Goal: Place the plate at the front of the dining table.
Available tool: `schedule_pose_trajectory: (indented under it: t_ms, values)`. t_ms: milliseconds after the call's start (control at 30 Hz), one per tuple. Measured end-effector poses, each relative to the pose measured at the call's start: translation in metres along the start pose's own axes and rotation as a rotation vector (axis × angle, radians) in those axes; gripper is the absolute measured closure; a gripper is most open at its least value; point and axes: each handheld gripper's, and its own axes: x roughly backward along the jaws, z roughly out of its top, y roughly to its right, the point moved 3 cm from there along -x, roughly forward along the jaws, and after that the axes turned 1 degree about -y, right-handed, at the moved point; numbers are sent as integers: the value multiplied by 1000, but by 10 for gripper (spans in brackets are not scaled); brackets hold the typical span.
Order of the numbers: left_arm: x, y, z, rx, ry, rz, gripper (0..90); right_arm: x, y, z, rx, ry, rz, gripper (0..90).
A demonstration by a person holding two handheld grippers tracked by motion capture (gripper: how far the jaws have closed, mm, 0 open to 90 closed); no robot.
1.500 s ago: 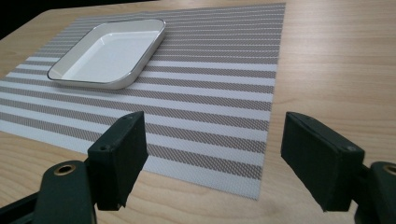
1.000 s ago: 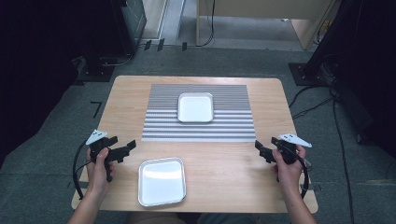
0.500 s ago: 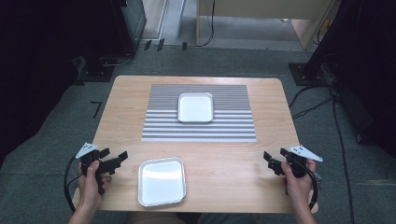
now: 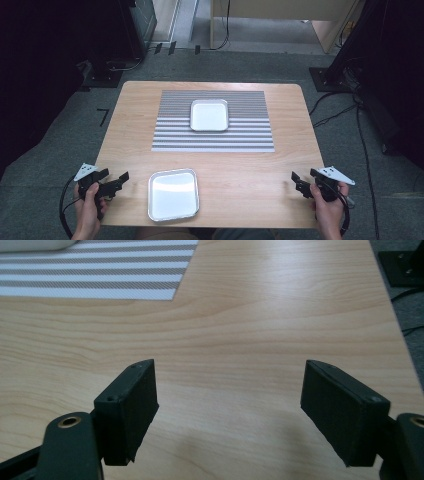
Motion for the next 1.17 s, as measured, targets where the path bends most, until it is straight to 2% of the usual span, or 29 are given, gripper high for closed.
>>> schedule_pose_trajectory:
  t_ms: [233,433,500,633,1033,1167]
  values:
    - [7,-3,-9,-50,-22,62,93,8,7,-14,4,-27,-40,222]
    - [12,-7,-14,-73,-40,102,93,12,11,-24,17,-48,-70,213]
    - [12,-6,-17,-91,-54,119,94,13,13,-26,23,-66,-95,212]
    - [8,2,-20,-174,-83,175,92,11,13,-26,59,-89,-125,191]
    - [7,3,-19,-178,-94,172,70,11,13,-26,56,-91,-128,183]
    - [7,3,-19,-178,-94,171,69,11,14,-26,44,-96,-138,147]
